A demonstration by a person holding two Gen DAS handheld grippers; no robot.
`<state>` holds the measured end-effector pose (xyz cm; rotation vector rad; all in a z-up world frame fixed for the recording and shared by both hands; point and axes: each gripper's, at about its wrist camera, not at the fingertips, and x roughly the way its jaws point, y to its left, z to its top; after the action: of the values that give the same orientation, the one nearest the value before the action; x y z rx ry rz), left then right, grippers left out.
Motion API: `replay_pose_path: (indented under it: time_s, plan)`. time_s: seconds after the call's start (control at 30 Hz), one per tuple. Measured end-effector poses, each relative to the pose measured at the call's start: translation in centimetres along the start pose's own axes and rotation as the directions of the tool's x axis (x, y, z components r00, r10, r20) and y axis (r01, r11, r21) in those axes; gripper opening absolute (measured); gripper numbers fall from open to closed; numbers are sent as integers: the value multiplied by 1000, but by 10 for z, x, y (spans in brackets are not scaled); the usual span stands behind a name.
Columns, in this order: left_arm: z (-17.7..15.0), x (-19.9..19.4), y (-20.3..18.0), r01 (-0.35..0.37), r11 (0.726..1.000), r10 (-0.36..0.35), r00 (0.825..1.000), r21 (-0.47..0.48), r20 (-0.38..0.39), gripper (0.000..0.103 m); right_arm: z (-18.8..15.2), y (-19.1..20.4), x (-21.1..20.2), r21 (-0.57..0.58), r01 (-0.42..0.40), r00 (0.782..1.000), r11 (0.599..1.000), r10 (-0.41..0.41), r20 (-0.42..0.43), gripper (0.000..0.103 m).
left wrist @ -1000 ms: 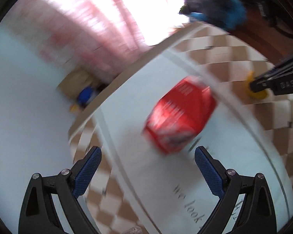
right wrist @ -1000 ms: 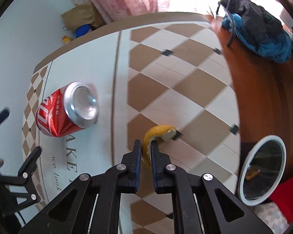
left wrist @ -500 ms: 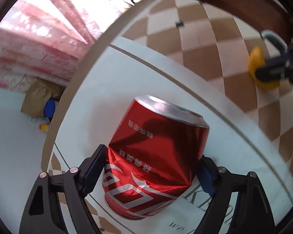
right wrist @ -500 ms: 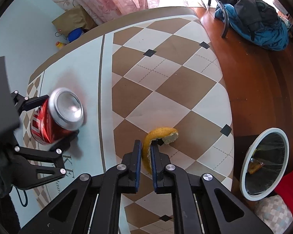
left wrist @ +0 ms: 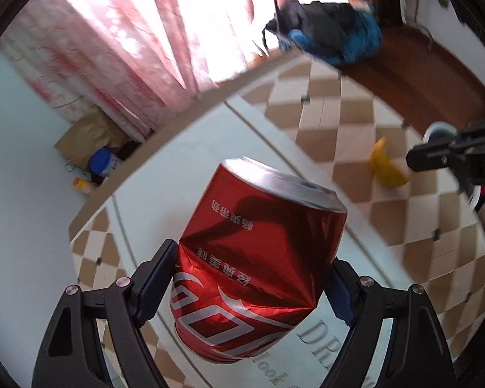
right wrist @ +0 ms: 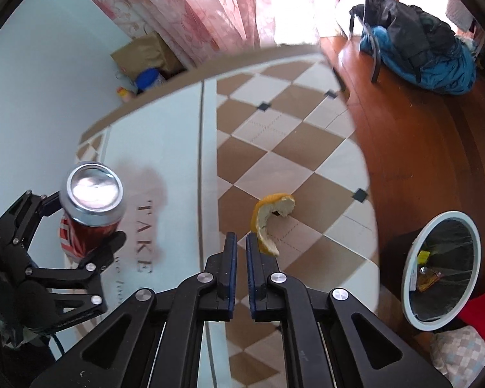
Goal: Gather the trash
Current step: 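Carry the cola can and orange peel over the white bin with both tools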
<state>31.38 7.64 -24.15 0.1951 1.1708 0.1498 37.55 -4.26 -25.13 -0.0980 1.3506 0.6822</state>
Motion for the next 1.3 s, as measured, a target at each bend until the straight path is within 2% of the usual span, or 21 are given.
replay_pose_path:
  time_s: [0.2,0.4,0.5,0.6,0.73,0.77,0.83,0.87,0.9,0.97,1.03,1.13,1.27,1.3]
  plan:
    - [0,-74,-14,-3,994,19,990,-111,139,82,-28,-18,-69,26,-42,993,999,38,115,5]
    - [14,-128,-63,44,994,-20,970,-98,241,82,-66,-65,-144,73,-54,972,996,36,231,5]
    - [24,-143,-93,66,995,-43,962,-76,269,82,-76,-93,-165,89,-54,970,995,31,241,5]
    - [25,-144,-105,112,987,-76,959,-119,274,82,-82,-109,-166,106,-73,972,992,47,229,6]
    - [8,-127,-96,138,959,-77,968,-247,241,82,-87,-110,-150,112,-87,981,990,66,181,7]
    - [0,-120,-89,121,951,-58,974,-286,221,82,-86,-106,-142,102,-84,985,991,66,161,12]
    - [-12,-110,-83,92,938,-29,981,-333,190,82,-83,-97,-125,82,-78,989,994,66,133,32]
    - [-20,-103,-76,53,932,8,986,-358,164,82,-78,-90,-113,69,-72,992,995,64,111,50]
    - [-29,-95,-69,7,927,48,990,-376,136,82,-74,-83,-103,58,-70,993,996,64,99,56]
    - [-43,-79,-52,-82,910,125,989,-406,80,82,-63,-64,-78,20,-58,996,998,56,76,56]
    - [-53,-66,-41,-136,895,167,985,-424,35,82,-52,-47,-55,-19,-33,998,999,34,54,56]
    - [-68,-47,-15,-227,863,240,970,-452,-30,82,-32,-23,-17,-47,5,1000,999,-4,18,56]
    - [-79,-34,6,-272,834,275,959,-479,-67,82,-7,-7,34,-25,58,998,998,-59,-24,56]
    - [-81,-31,11,-279,829,280,957,-484,-72,82,-4,-6,42,-22,72,997,997,-72,-28,51]
